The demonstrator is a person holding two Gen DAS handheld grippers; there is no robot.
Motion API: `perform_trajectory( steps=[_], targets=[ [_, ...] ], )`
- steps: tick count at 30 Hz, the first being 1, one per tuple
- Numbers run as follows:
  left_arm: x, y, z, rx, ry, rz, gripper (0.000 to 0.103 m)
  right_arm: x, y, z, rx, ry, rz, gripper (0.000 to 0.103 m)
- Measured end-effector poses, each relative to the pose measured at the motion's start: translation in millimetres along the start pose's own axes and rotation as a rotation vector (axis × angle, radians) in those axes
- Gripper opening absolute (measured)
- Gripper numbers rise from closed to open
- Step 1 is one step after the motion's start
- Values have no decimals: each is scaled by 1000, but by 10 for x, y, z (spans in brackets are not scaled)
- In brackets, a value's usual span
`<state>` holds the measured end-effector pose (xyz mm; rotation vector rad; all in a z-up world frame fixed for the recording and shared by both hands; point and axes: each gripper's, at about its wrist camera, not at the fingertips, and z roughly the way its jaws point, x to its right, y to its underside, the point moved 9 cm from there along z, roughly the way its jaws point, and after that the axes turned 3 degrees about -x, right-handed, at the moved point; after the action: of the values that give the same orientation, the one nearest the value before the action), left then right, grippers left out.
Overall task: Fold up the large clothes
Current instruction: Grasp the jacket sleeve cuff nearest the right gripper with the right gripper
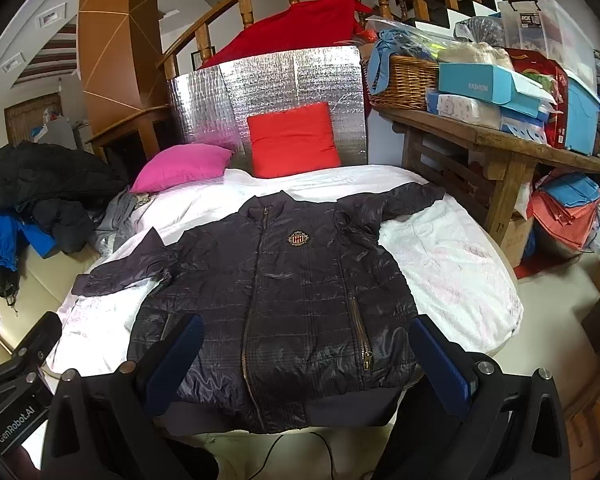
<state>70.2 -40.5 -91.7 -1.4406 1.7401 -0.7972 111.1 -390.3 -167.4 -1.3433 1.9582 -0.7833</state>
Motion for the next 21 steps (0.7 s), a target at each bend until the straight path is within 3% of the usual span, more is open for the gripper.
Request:
perform_trajectory(
  steps=[7,11,16,21],
  targets=[
    [34,-86,106,16,-6,10,103,77,-119,51,31,27,-8,103],
    [171,-183,439,-7,25,27,103,231,-305,217,60,49,2,103],
    [419,-296,1387,-145,124,0,103,554,-585,725,45,3,46,103],
    [612,-239,2470,-299,138,-62,103,1116,-938,1445,37,14,124,103]
  ],
)
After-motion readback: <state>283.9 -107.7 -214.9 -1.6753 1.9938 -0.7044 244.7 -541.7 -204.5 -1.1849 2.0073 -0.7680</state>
